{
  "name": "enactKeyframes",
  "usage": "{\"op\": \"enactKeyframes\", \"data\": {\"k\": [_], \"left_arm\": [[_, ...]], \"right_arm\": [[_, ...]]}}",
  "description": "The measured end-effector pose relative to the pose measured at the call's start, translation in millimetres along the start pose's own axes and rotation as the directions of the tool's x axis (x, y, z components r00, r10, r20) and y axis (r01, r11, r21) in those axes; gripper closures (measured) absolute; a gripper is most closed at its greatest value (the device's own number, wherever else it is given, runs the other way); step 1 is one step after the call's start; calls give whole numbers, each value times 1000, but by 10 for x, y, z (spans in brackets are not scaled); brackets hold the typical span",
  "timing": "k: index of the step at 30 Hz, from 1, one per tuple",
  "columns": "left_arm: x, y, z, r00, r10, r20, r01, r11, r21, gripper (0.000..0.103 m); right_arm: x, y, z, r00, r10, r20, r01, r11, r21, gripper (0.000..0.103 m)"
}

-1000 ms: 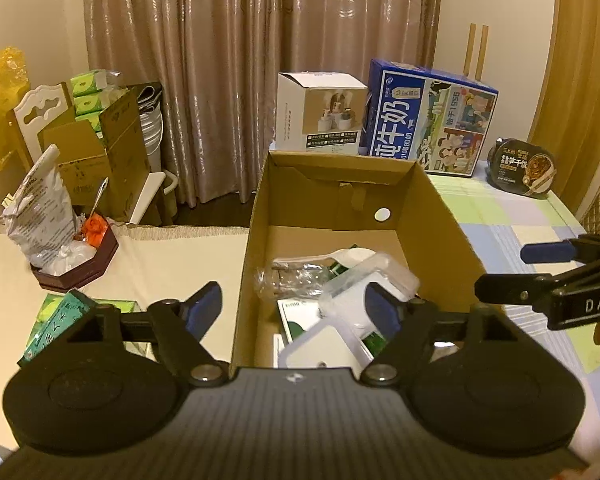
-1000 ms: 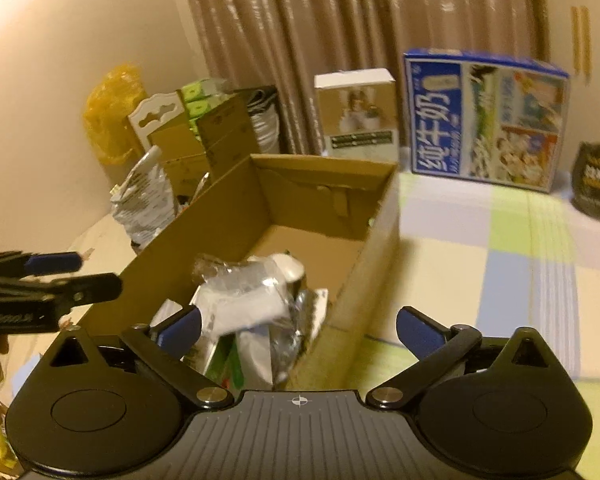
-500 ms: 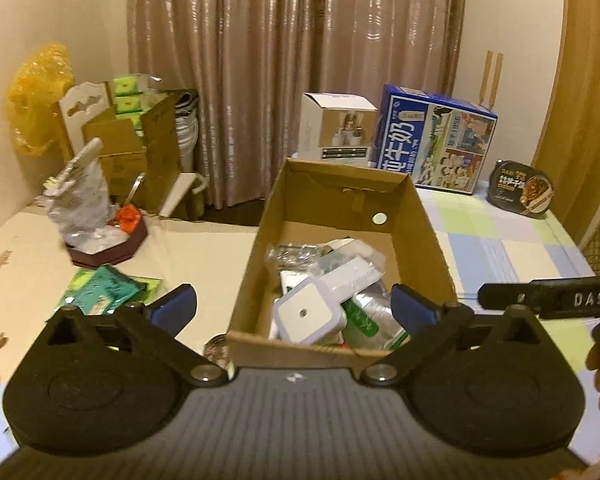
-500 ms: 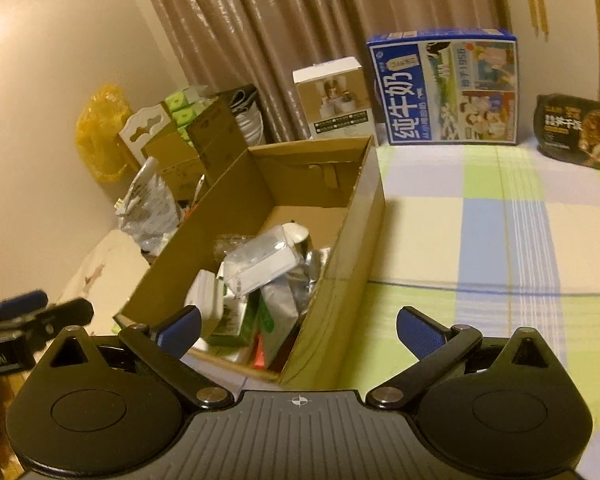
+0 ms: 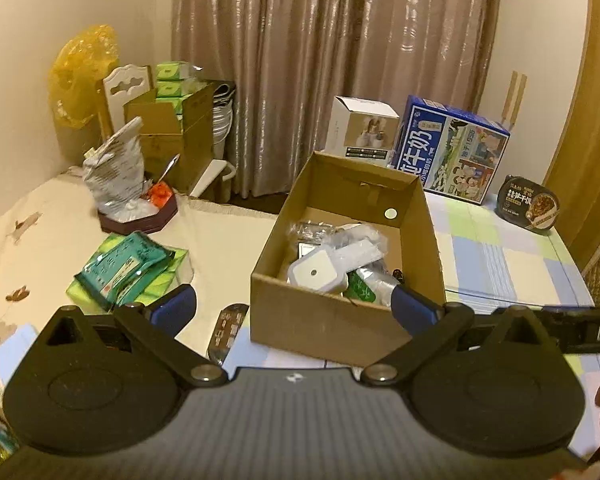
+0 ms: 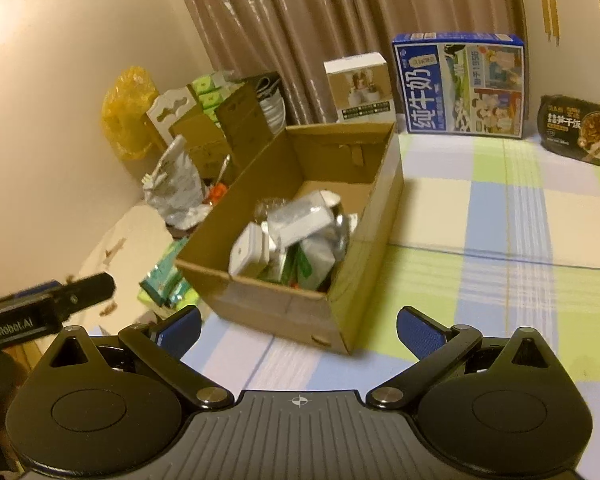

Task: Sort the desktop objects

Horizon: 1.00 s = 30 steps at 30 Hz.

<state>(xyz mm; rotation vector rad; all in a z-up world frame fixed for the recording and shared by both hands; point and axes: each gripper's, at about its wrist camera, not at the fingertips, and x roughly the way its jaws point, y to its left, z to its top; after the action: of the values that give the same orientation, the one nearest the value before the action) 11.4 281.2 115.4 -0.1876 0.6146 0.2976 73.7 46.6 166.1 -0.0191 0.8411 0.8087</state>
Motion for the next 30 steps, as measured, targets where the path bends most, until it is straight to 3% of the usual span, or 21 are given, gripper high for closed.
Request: {"op": "enactKeyframes", "data": {"k": [3,16,30], "left_arm": [[-124,-7,-76,1000,30,-9,-30,1000,2,1],[-493,-128,-346,1000,8,-28,-7,1000,28,1],[-568,-187,-469,998,24,-57,-22,999,38,2]], "right_arm": [[-67,19,-85,1000,-22,-4,22,1000,-12,2],[-327,5,-415,1000,-23,-16,23,1000,15,2],[-428,-53,-522,998,-44,-33,44,999,9,2]]}}
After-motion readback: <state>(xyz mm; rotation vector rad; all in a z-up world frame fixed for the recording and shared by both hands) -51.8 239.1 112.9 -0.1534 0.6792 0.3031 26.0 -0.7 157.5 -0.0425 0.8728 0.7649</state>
